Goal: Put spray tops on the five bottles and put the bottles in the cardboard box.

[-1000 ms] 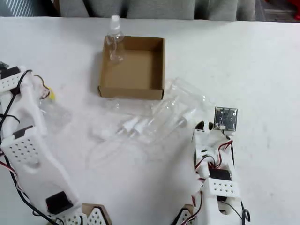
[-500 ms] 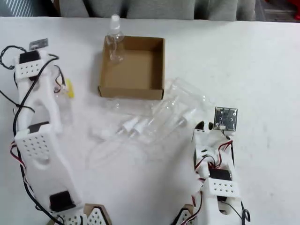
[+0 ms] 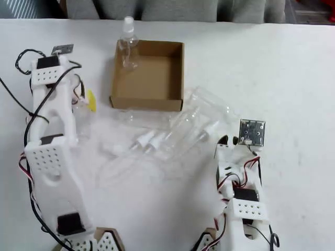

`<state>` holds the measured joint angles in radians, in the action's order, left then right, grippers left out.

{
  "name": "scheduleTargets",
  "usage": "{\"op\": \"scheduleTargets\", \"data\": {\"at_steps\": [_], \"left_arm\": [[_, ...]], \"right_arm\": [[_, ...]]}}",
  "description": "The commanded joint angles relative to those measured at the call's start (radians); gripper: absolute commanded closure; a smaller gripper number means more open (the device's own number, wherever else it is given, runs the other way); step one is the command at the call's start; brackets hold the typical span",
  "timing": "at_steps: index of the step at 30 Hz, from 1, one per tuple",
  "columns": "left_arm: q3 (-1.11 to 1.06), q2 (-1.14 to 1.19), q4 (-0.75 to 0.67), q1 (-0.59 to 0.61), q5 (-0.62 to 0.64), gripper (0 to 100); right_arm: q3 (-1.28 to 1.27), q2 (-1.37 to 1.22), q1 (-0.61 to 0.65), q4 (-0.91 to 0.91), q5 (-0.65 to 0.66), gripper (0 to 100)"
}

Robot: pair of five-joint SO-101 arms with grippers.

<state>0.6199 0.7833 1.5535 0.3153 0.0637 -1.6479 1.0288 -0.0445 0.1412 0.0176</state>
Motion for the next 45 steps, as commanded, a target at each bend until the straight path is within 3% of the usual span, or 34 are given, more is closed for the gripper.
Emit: {"op": "scheduleTargets", "data": {"at_steps": [1,24,40,45], "left_arm": [[0.023,-0.024,-0.008,-0.012,0.063,69],[0.012,-0.013,0.009,0.007,0.147,66],[-0.006,0.062,-0.087,0.045,0.147,67],[-0.008,0.067,-0.120,0.045,0.138,81]], "right_arm": [[0.005,0.010,-0.005,-0.013,0.012,93.6],[0.005,0.010,-0.005,-0.013,0.012,93.6],[0.005,0.010,-0.002,-0.015,0.012,93.3],[0.005,0.010,-0.002,-0.015,0.012,93.3]]}}
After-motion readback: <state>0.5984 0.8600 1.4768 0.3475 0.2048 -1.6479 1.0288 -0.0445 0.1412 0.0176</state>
